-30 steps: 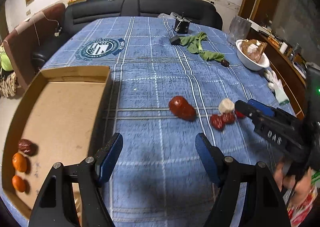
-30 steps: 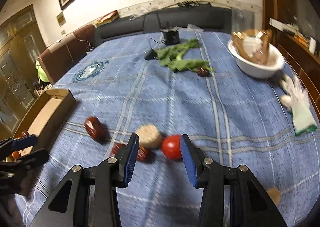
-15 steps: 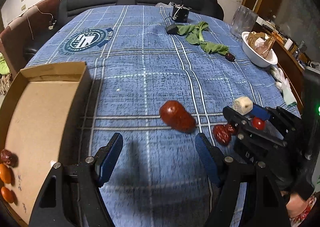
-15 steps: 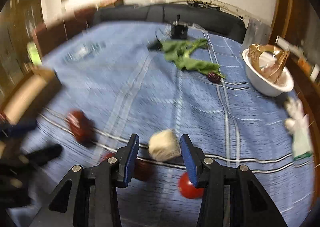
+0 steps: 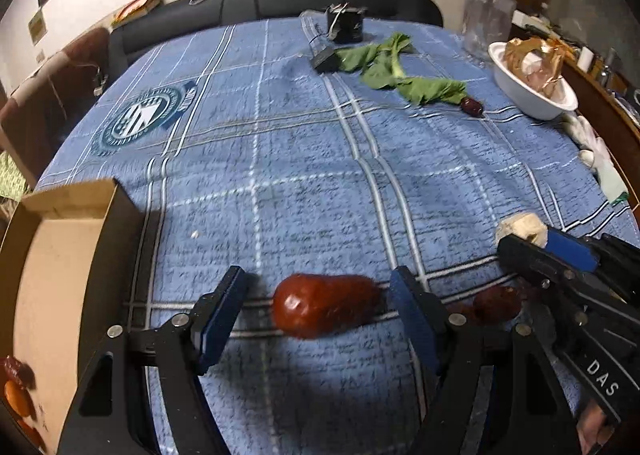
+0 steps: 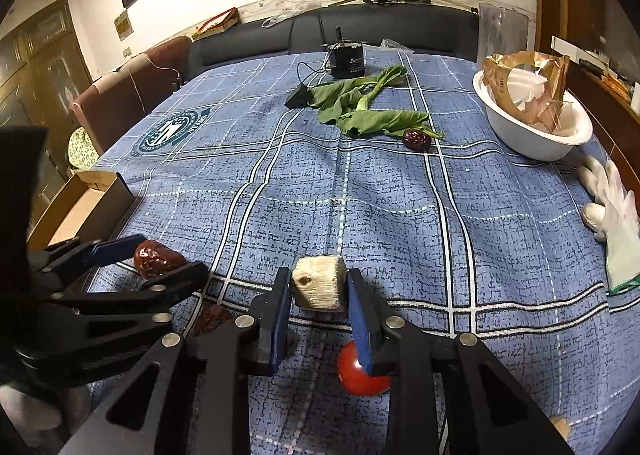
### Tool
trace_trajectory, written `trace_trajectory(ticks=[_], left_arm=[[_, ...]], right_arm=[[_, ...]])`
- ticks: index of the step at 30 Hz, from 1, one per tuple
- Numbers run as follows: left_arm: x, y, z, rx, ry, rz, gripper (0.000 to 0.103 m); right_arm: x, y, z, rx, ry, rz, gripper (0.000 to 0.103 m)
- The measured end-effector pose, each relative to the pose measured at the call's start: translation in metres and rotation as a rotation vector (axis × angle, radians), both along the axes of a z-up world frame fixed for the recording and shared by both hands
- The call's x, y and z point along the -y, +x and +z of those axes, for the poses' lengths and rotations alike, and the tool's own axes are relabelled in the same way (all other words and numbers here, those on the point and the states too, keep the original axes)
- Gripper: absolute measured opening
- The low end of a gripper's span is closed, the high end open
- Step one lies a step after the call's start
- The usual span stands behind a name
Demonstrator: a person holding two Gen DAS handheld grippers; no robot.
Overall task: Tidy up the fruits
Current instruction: 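Grasp a large red date with the left tool while the right tool grasps a pale chunk, then carry the red date and pale chunk into the cardboard tray and open both tools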
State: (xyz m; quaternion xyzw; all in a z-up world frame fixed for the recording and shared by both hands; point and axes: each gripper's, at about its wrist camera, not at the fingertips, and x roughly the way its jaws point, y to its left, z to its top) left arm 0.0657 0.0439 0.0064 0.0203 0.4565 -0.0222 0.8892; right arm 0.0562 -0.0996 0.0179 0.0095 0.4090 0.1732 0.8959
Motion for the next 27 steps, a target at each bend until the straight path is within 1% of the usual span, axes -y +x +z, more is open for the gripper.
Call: trace_trajectory(ticks=[2,5,8,14,17,21,22,24,27], left_arm=[[0.0,0.0,0.002,0.007,-0.026,-0.021,0.048],[0.0,-0.004,0.003,-0.002,-0.027,-0.028,0.048],[-0.001,-0.016,0.01,0.013,-0.027,-0.026,0.048],[-0.018,-0.049,0.038,0.06,-0.096,0.001,0.048],[-0.038,-0.068,0.051,0.086,-0.125,0.048,0.048],[-0.081,-0.094,0.063,0.113,-0.156,0.151,0.048],[-0.094,-0.1,0.065,0.114,-0.164,0.178,0.048],[-0.118,-0.11,0.065,0.116,-0.172,0.234,0.049],[-0.157,-0.125,0.062,0.114,-0.162,0.331,0.049]], right_arm=[[0.0,0.0,0.0,0.005,0.003,0.0,0.029],[0.001,-0.002,0.003,0.017,0.016,-0.005,0.029],[0.003,-0.006,0.009,0.036,0.031,-0.008,0.029],[0.0,-0.016,0.019,0.073,0.059,0.005,0.029],[-0.004,-0.02,0.022,0.081,0.065,0.018,0.029],[-0.018,-0.028,0.028,0.068,0.099,0.057,0.029],[-0.024,-0.031,0.03,0.064,0.114,0.076,0.029],[-0.04,-0.042,0.037,0.076,0.112,0.115,0.029],[-0.068,-0.059,0.046,0.075,0.132,0.184,0.03]])
